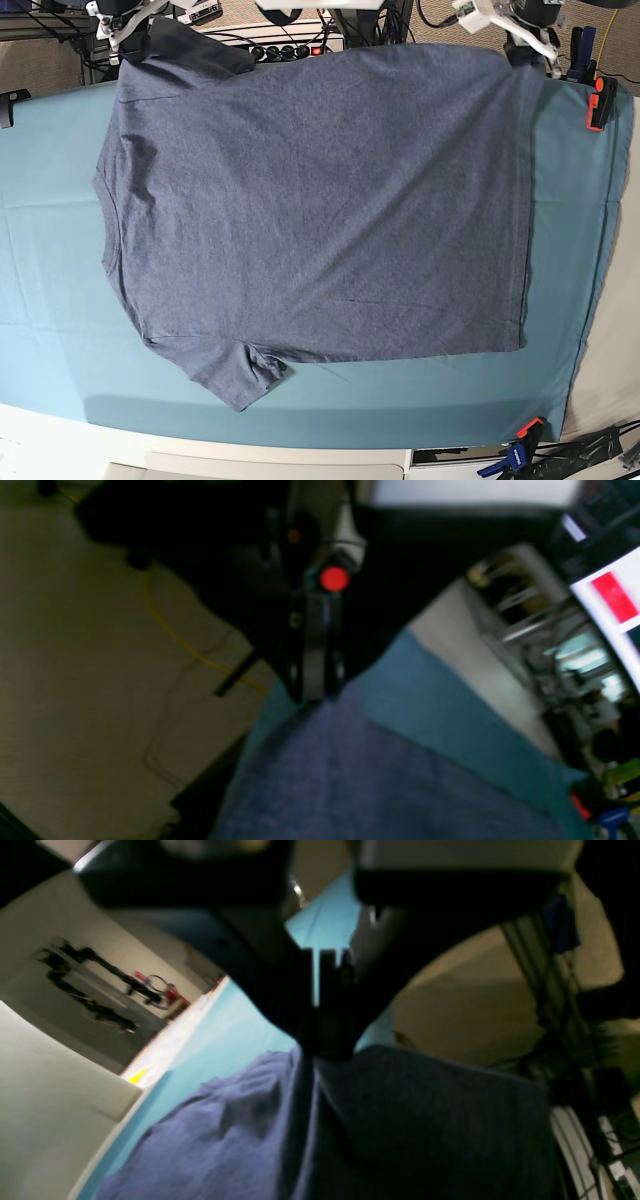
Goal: Fold the T-shirt properly
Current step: 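Drag the shirt by its shoulders toward the robot with both grippers, then fold the shoulder edge over onto the shirt body with both grippers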
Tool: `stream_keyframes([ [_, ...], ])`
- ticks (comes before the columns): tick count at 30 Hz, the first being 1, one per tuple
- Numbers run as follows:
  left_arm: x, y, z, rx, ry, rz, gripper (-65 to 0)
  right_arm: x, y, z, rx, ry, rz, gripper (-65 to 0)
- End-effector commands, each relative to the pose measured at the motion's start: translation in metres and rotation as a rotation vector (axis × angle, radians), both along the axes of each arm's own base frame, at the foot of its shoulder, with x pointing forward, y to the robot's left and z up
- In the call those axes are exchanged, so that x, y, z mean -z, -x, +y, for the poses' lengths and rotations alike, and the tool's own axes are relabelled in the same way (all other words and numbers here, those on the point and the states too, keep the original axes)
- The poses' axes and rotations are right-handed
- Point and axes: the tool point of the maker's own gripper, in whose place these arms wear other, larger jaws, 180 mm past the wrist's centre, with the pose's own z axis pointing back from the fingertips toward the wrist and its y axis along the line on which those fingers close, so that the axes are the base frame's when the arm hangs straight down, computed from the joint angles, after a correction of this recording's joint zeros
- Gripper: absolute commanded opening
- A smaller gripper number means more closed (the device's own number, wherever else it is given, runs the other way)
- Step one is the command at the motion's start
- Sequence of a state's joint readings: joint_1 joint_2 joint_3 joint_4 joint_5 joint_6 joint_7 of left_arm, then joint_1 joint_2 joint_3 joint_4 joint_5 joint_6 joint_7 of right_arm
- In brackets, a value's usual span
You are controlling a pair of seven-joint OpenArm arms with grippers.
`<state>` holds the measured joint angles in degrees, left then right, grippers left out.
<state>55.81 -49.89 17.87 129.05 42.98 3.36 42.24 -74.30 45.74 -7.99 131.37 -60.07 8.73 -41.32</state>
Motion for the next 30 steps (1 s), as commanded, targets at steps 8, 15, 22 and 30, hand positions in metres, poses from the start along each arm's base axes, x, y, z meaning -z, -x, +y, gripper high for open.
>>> stream_keyframes([
  [8,-0.013,-0.026,-0.001,0.000,0.006,-0.089,-65.0,-0.007,-0.008,0.009,-0.021,-0.041,-0.035,-65.0],
  [15,-0.025,-0.048,0.015,-0.023,-0.027,-0.162,-65.0,-0.016,-0.043,0.012,-0.018,-0.071,-0.142,-65.0],
  [22,-0.042,-0.075,0.037,-0.077,0.003,-0.227,-65.0,-0.027,-0.080,0.022,-0.019,-0.162,-0.232,-65.0],
  [30,-0.039,-0.077,0.032,-0.082,0.089,-0.186,-65.0,-0.037,-0.112,0.030,-0.023,-0.233,-0.285,-65.0],
])
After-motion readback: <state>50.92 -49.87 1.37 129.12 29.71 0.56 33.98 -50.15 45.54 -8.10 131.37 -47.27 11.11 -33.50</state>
